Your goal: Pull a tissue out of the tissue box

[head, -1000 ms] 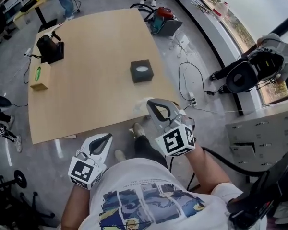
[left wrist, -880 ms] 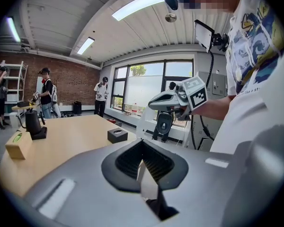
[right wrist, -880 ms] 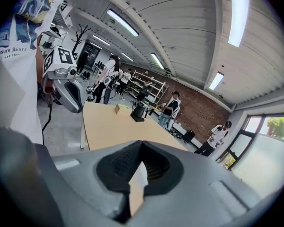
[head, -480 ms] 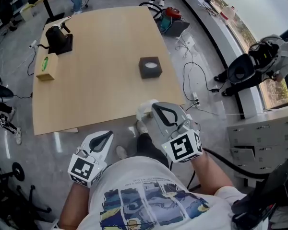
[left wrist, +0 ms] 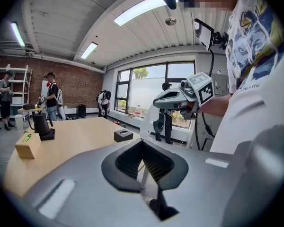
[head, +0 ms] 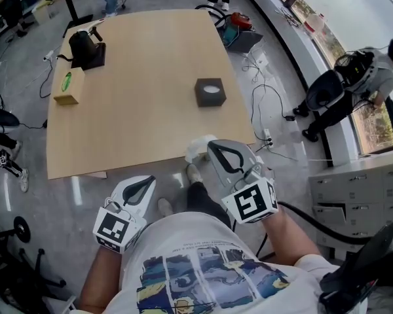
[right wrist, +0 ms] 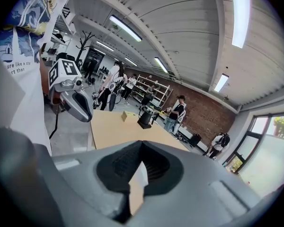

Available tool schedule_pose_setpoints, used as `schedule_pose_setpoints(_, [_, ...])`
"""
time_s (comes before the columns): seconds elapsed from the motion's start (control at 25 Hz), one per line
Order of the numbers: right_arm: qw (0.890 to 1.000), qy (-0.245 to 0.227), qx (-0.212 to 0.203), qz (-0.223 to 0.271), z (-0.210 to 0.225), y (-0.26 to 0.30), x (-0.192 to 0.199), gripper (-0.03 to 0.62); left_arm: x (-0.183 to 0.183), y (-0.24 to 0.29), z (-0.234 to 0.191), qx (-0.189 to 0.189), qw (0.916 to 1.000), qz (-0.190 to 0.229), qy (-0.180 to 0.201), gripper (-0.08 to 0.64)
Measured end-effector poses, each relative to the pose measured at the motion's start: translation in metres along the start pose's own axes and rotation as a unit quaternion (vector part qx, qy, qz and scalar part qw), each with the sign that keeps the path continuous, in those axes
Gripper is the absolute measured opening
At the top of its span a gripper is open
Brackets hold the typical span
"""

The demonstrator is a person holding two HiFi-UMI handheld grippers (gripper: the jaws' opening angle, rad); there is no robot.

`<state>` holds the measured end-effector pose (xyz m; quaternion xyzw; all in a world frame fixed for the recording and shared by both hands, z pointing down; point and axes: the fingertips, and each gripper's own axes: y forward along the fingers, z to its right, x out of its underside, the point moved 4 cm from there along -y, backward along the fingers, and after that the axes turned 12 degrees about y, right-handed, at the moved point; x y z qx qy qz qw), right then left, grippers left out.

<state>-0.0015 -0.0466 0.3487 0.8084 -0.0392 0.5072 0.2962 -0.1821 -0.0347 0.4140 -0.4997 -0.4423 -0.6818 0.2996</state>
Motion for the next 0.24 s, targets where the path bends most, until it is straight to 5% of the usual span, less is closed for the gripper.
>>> schedule_pose_setpoints(0.24, [1.0, -0.008, -0.002, 0.007, -0.003, 0.0032, -0.0019, 0.003, -0.0036, -0.0005, -0.0035, -0.004, 0.9999, 0.007, 0.01, 0.003])
